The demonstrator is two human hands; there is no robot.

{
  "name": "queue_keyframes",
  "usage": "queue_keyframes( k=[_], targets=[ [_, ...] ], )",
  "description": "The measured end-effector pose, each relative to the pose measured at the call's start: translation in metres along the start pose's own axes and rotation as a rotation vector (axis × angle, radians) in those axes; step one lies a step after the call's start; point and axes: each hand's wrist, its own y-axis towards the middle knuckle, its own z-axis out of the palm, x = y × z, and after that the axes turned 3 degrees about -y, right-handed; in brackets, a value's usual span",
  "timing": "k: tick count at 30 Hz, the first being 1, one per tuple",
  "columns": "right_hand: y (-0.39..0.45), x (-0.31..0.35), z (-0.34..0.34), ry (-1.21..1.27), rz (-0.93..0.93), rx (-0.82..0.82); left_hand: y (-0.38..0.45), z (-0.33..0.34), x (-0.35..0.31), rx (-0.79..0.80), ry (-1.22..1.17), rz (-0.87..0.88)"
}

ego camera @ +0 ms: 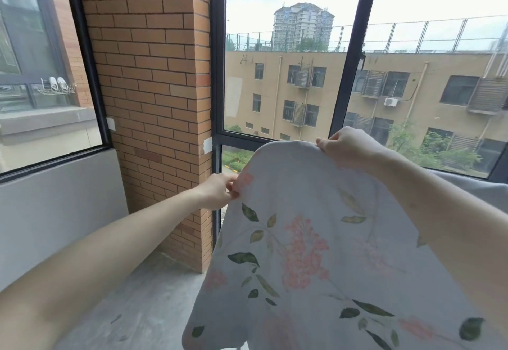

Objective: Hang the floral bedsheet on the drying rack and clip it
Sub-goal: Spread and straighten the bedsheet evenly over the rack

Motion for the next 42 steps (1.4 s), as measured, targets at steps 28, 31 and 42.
queue_keyframes(
  k=[28,31,42],
  targets=[
    [-0.11,-0.06,0.106,0.288,-0.335,-0.415,-0.06,0.022,-0.044,-0.189,0.049,0.049],
    [-0.126,-0.076,0.141,0.337,-0.15,-0.25,-0.051,0.045,-0.057,-0.154,0.189,-0.032],
    [-0.175,-0.129,0.196,0.338,0.027,-0.137,-0.029,0.119,-0.067,-0.235,0.161,0.043]
  ],
)
